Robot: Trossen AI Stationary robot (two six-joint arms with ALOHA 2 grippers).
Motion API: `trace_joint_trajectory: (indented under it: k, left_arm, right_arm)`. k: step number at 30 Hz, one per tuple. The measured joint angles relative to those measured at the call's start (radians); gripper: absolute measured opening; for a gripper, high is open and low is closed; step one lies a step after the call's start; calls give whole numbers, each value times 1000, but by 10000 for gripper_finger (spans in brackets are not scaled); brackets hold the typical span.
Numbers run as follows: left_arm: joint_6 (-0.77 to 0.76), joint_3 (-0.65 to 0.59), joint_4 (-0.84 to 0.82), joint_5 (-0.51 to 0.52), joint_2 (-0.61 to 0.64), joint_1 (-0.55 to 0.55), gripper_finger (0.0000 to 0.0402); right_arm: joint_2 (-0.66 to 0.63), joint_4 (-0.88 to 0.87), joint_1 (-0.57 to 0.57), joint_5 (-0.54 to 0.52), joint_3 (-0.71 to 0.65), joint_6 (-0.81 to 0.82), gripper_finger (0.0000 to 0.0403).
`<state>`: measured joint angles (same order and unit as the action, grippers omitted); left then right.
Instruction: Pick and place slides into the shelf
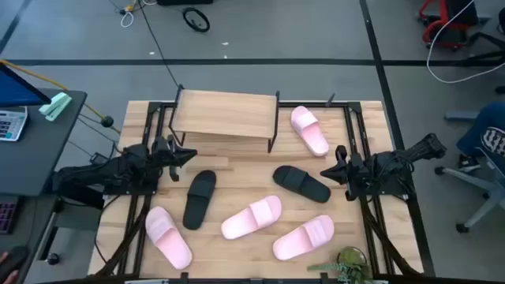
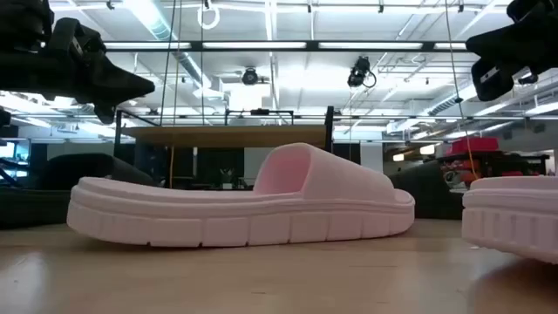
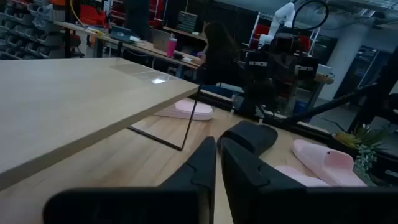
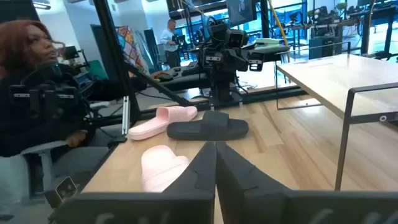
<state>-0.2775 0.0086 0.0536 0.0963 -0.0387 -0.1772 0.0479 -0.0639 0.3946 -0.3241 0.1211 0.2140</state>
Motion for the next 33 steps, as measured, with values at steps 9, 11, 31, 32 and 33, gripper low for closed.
trace_joint_trajectory:
  k: [9, 11, 31, 32, 33]
  left_arm:
    - [0, 0, 0, 0, 0, 0, 28]
    - [0, 0, 0, 0, 0, 0, 25]
    - [0, 0, 0, 0, 0, 0, 25]
    - [0, 0, 0, 0, 0, 0, 24]
    - [0, 0, 0, 0, 0, 0, 23]
  right_arm:
    - [0, 0, 0, 0, 0, 0, 10]
    - [0, 0, 0, 0, 0, 0, 9]
    - [0, 0, 0, 0, 0, 0, 9]
    - [0, 0, 0, 0, 0, 0, 9]
    - [0, 0, 0, 0, 0, 0, 9]
